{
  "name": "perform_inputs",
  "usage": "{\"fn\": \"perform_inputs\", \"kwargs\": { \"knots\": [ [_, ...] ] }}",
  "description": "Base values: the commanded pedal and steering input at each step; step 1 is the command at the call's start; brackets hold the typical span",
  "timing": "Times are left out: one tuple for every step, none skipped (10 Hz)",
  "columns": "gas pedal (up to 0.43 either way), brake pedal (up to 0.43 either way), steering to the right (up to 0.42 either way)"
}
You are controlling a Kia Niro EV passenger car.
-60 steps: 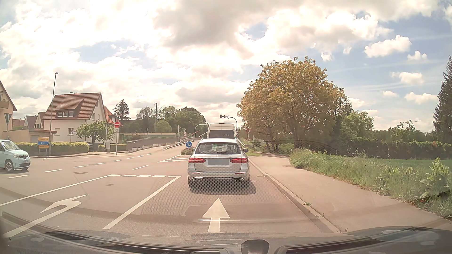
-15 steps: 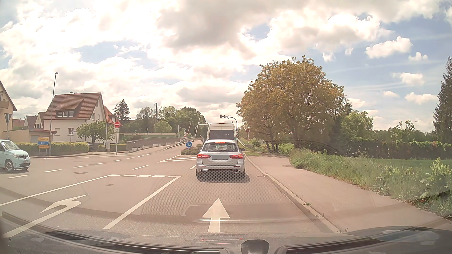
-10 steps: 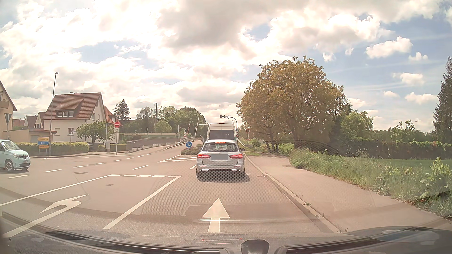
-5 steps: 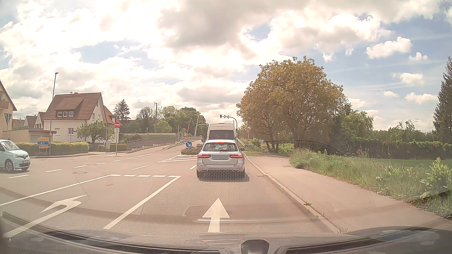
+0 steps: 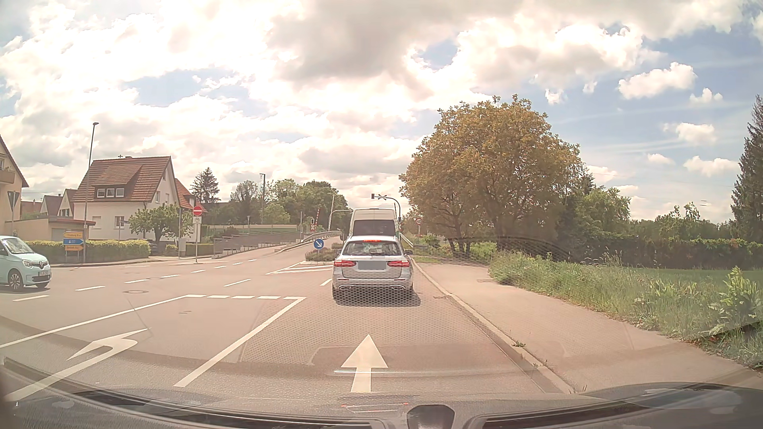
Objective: Follow the waypoints while adhering to traffic rules and regulations
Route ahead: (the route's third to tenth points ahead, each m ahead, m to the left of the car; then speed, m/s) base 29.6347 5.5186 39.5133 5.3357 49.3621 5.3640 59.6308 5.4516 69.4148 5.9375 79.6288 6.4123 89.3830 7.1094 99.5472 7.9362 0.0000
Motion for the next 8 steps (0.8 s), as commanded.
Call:
{"fn": "perform_inputs", "kwargs": {
  "knots": [
    [0.000,0.250,0.005],
    [0.000,0.250,0.005],
    [0.000,0.250,0.005],
    [0.000,0.250,0.005],
    [0.000,0.250,0.005],
    [0.000,0.250,0.005],
    [0.000,0.250,0.005],
    [0.000,0.250,0.005]
  ]
}}
